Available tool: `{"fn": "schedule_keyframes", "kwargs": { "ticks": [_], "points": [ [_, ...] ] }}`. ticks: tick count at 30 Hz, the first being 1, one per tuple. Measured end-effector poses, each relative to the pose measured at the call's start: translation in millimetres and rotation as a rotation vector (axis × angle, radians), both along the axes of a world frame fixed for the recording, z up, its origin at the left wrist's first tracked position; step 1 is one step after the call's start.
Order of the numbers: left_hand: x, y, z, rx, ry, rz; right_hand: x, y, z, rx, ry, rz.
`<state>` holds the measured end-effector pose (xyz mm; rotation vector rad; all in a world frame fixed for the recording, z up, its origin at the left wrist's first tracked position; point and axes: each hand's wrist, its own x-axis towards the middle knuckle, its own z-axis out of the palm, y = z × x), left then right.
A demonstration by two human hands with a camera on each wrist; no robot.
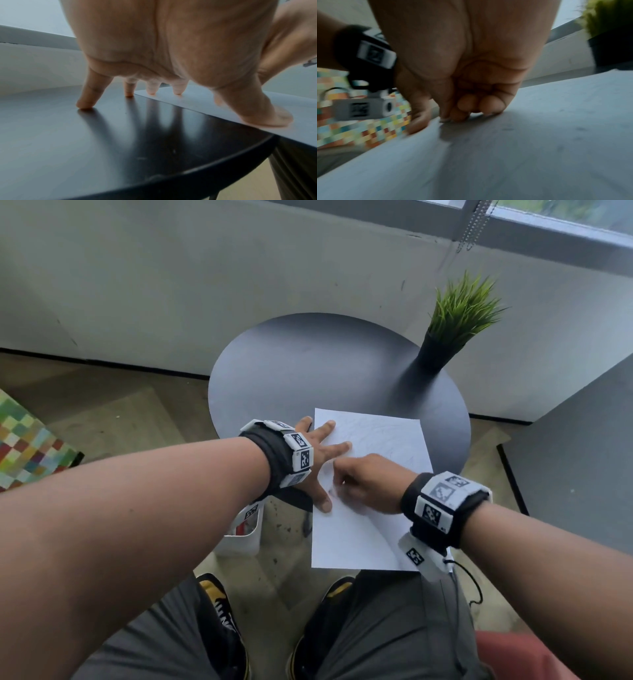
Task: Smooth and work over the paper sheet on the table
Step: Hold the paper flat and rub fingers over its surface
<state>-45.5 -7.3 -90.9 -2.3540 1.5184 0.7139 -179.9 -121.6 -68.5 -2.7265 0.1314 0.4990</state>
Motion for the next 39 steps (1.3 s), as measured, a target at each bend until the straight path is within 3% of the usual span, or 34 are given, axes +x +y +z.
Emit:
{"fn": "schedule_keyframes", "kwargs": {
  "ticks": [4, 6, 10, 12, 15, 20, 22, 25, 26, 31, 36, 39],
  "points": [
    [3, -6, -1, 0.022, -0.028, -0.011, 13, -28, -8, -0.094, -0.093, -0.365],
    [4, -8, -1, 0.033, -0.041, -0.019, 8, -18, -12, -0.133, -0.123, -0.293],
    [3, -8, 3, 0.062, -0.056, -0.033, -7, 10, 0, -0.031, 0.015, 0.074],
    [2, -9, 2, 0.052, -0.061, -0.034, 0, -6, 0, -0.047, 0.019, 0.003],
    [2, -9, 1, 0.052, -0.058, -0.016, 7, -25, -8, -0.152, -0.083, -0.276],
    [2, -9, 0, 0.052, -0.067, -0.018, -8, 17, -6, -0.077, -0.001, 0.071],
    [1, -9, 0, 0.047, -0.063, -0.02, -1, 0, -2, -0.064, 0.012, 0.019],
    [2, -9, 0, 0.049, -0.061, -0.013, 8, -28, -8, -0.113, -0.068, -0.297],
    [2, -9, 0, 0.052, -0.059, -0.012, 7, -27, -10, -0.147, -0.096, -0.327],
    [0, -9, 1, 0.061, -0.056, -0.011, 1, -4, -4, -0.036, 0.01, -0.042],
    [1, -10, 0, 0.058, -0.068, -0.014, 17, -36, -9, -0.118, -0.104, -0.416],
    [0, -9, 0, 0.048, -0.046, -0.002, 11, -1, -19, -0.08, -0.094, -0.226]
  ]
}}
